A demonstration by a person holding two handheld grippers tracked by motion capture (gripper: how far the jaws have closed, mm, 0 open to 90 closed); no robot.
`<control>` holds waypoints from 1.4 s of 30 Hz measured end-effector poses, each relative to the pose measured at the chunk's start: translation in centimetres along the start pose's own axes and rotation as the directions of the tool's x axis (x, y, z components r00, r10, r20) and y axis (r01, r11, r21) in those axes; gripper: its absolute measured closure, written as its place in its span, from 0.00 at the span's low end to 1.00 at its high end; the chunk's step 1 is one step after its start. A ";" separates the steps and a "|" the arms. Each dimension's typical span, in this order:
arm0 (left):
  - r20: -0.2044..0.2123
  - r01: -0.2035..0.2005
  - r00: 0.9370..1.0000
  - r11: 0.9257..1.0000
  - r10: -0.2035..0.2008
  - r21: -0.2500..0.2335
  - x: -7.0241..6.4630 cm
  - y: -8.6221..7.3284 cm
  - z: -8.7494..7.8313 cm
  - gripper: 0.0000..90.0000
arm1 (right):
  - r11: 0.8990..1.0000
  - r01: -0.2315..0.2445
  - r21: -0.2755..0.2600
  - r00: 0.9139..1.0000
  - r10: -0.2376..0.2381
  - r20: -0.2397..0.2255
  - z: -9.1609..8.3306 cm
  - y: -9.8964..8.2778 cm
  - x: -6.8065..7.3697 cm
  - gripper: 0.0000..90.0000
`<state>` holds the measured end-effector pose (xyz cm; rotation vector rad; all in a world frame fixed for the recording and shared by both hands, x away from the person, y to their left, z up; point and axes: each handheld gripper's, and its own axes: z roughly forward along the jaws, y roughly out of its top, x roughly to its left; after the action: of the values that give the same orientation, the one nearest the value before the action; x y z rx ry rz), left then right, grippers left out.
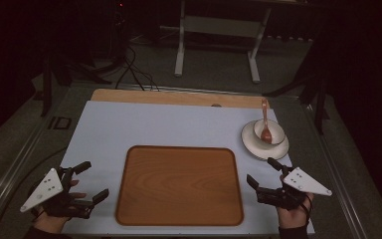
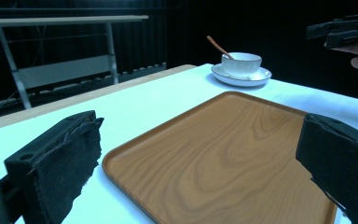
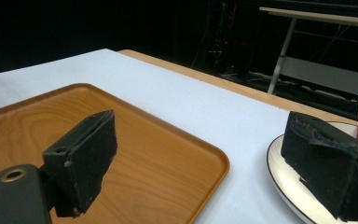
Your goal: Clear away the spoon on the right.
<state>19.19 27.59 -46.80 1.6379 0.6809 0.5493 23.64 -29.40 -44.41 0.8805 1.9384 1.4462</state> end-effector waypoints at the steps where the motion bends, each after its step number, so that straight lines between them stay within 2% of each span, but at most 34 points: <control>1: 0.002 0.000 1.000 1.000 0.000 0.001 0.0 0.0 0.0 0.00 | 1.000 0.003 0.011 1.000 -0.003 -0.003 0.1 0.0 0.0 0.11; 13: 0.026 -0.006 1.000 1.000 0.005 0.012 -0.1 -0.1 0.2 0.00 | 0.999 -0.018 0.037 0.999 0.019 -0.042 -0.1 0.5 0.4 0.11; 19: 0.026 -0.009 1.000 1.000 0.009 0.008 -0.1 0.0 0.1 0.00 | 0.999 0.023 0.032 0.997 -0.021 -0.073 -0.3 1.4 1.3 0.11; 22: 0.027 -0.010 1.000 1.000 0.009 0.007 -0.1 0.0 0.1 0.00 | 0.999 0.036 0.017 0.995 -0.034 -0.094 -0.5 2.1 1.7 0.11; 27: 0.032 -0.010 0.999 1.000 0.010 0.013 -0.1 -0.1 0.2 0.00 | 1.000 0.028 0.005 0.991 -0.027 -0.129 -0.9 3.5 1.7 0.11; 28: 0.033 -0.012 0.999 1.000 0.011 0.013 -0.1 -0.1 0.2 0.00 | 0.999 0.032 0.005 0.990 -0.031 -0.135 -1.1 4.3 1.5 0.11; 30: 0.033 -0.013 0.999 1.000 0.013 0.014 -0.1 -0.1 0.3 0.00 | 0.999 0.039 -0.006 0.992 -0.039 -0.122 -1.2 4.8 1.4 0.11; 32: 0.037 -0.015 0.999 1.000 0.014 0.014 -0.2 0.0 0.2 0.00 | 0.999 0.037 -0.019 0.991 -0.039 -0.130 -1.3 5.4 1.3 0.11; 36: 0.043 -0.015 0.999 1.000 0.015 0.013 -0.2 0.0 0.2 0.00 | 0.997 0.063 -0.034 0.990 -0.067 -0.125 -1.4 6.5 1.3 0.11; 42: 0.047 -0.012 0.999 1.000 0.012 0.014 -0.2 -0.1 0.3 0.00 | 0.997 0.076 -0.026 0.989 -0.079 -0.124 -1.3 7.8 1.1 0.11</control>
<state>19.20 27.27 -46.90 1.6639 0.6421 0.5143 23.30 -27.79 -36.58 0.7124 2.0208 1.5050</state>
